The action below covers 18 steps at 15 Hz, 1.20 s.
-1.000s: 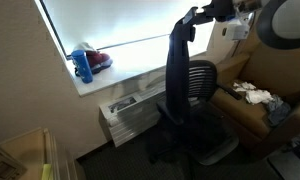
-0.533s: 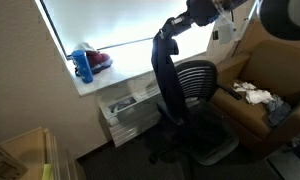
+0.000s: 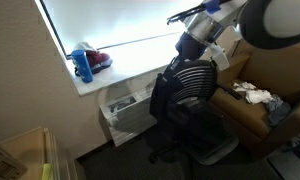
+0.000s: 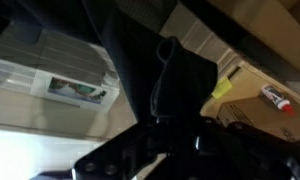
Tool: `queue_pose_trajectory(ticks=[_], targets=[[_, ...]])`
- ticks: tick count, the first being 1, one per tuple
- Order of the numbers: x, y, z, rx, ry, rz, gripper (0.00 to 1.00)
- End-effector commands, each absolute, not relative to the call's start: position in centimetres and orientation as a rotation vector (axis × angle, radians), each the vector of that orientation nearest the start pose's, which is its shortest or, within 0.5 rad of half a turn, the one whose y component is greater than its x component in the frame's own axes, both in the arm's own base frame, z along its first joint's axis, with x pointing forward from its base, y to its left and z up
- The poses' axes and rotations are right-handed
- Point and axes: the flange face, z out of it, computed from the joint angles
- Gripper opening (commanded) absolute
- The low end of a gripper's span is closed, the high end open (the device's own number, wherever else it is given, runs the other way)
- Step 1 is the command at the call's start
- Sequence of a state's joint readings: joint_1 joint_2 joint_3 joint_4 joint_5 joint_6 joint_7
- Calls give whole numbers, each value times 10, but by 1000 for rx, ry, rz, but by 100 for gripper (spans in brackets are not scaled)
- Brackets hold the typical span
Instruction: Hang the pair of trousers on the left side and hang the blue shirt on the right side of the chair
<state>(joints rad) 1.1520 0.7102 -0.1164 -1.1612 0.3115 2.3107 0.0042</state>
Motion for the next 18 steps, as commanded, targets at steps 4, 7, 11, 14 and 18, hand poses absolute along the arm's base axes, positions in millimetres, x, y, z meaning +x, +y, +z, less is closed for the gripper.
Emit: queue_pose_trajectory(ticks=[4,7,11,14,18], targets=[[470,670,325,-2578,-1291,-459,3],[478,679,294,-2534,-1335,-493,3],[466,694,218,-2499,-1371,-414,3],[462,690,204,-2547,-1371,-424,36],[461,690,189,-2551,-1362,-439,33]])
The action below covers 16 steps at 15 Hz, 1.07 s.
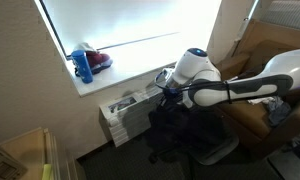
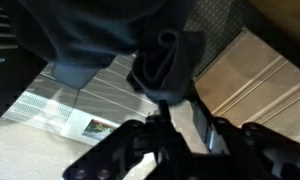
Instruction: Hang the pair of trousers on the left side and hang the blue shirt on the right side of the chair
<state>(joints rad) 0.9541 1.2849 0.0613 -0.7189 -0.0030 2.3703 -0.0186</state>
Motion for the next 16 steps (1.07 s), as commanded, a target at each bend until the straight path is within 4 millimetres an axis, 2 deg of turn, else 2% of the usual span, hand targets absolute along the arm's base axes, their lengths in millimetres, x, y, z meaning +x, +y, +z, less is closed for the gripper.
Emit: queue_pose_trajectory(ticks=[1,3,4,6,9,11,14,16], targets=[[462,691,195,-2547,-1360,-447,36],[462,692,202,-2543,-1360,-453,36],[462,692,202,-2543,-1359,-453,61],[479,683,253,-2647,-1210,-582,68],[499,673,310,-2687,-1024,-787,89],[513,660,352,-2706,-869,-910,100],[533,630,398,-2759,-612,-1048,100],[545,606,416,-2793,-427,-1102,100]])
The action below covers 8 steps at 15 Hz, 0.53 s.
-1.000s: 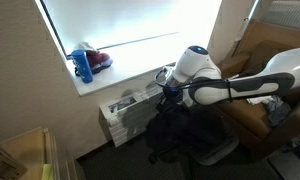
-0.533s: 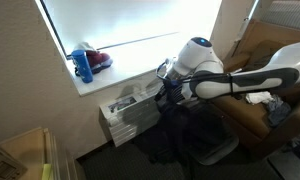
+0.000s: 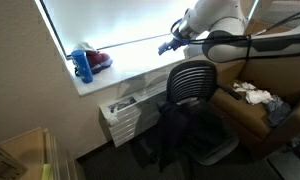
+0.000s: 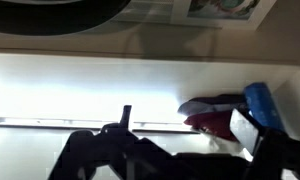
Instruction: Hang the pair of trousers on the left side and hang the blue shirt on the right side of the chair
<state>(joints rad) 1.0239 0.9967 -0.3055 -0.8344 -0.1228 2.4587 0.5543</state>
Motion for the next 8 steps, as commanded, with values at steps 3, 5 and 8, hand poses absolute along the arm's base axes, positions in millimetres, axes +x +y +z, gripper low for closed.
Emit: queue_pose_trajectory(ticks=[3,5,8], targets=[[559,575,420,-2773,-188,-990,100],[566,586,422,-2784,-234,-1062,100],[574,576,421,-2781,-170,-1116,100]])
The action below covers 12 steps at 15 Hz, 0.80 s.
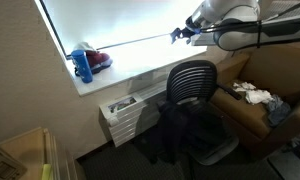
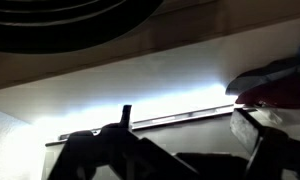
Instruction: Hang the pair of trousers on the left side and hang the blue shirt on the right side of the chair
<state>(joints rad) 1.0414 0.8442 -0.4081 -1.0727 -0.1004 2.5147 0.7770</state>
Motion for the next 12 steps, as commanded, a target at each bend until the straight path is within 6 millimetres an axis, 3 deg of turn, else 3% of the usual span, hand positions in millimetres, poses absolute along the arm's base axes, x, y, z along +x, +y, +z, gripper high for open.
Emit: queue_pose_trajectory(ticks=[1,3,5,7,9,12], targets=[[590,560,429,-2766,-17,-1147,100],[624,504,446,-2755,176,-1115,100],[648,459,453,-2747,359,-1139,100],[675,401,455,-2744,557,-1159,100],[694,344,443,-2748,752,-1157,100],[711,267,399,-2773,1037,-1120,100]])
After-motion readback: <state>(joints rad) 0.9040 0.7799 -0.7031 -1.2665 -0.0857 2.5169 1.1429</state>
